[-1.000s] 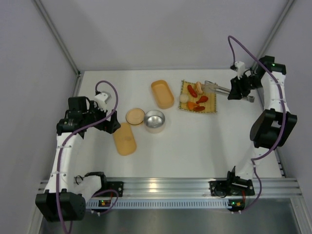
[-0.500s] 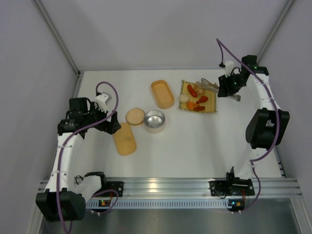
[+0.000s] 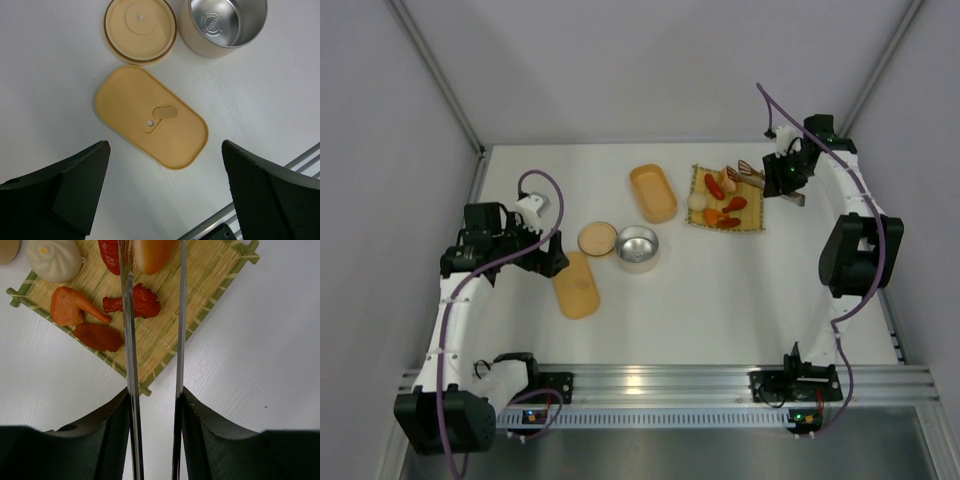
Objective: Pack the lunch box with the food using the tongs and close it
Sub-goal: Pick up the fake food from the plate.
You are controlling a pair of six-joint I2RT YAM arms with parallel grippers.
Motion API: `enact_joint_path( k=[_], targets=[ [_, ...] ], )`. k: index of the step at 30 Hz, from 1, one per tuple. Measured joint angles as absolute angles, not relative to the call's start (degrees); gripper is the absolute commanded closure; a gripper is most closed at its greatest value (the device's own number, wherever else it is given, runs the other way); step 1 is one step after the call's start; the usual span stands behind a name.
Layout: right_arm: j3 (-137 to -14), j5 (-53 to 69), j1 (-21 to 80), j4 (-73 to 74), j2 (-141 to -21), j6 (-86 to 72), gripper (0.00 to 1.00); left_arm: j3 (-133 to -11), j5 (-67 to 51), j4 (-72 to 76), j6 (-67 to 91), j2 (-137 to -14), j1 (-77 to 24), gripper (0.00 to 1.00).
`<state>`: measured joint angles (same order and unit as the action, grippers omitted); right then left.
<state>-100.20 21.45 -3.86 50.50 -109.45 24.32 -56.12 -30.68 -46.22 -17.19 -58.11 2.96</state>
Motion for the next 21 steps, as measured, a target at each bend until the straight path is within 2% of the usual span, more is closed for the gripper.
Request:
enact_joint_path(
  k=[8, 21],
  targets=[
    [-100.5, 21.3, -3.7, 50.5, -114.1, 22.7, 0.6, -54.9, -30.7, -45.7, -17.0, -58.1, 3.0, 0.02],
    [-101.4, 22.3, -3.7, 50.5, -114.6, 21.1, 0.6, -54.2, -30.6, -44.6, -16.8, -58.1, 3.0, 0.02]
  ],
)
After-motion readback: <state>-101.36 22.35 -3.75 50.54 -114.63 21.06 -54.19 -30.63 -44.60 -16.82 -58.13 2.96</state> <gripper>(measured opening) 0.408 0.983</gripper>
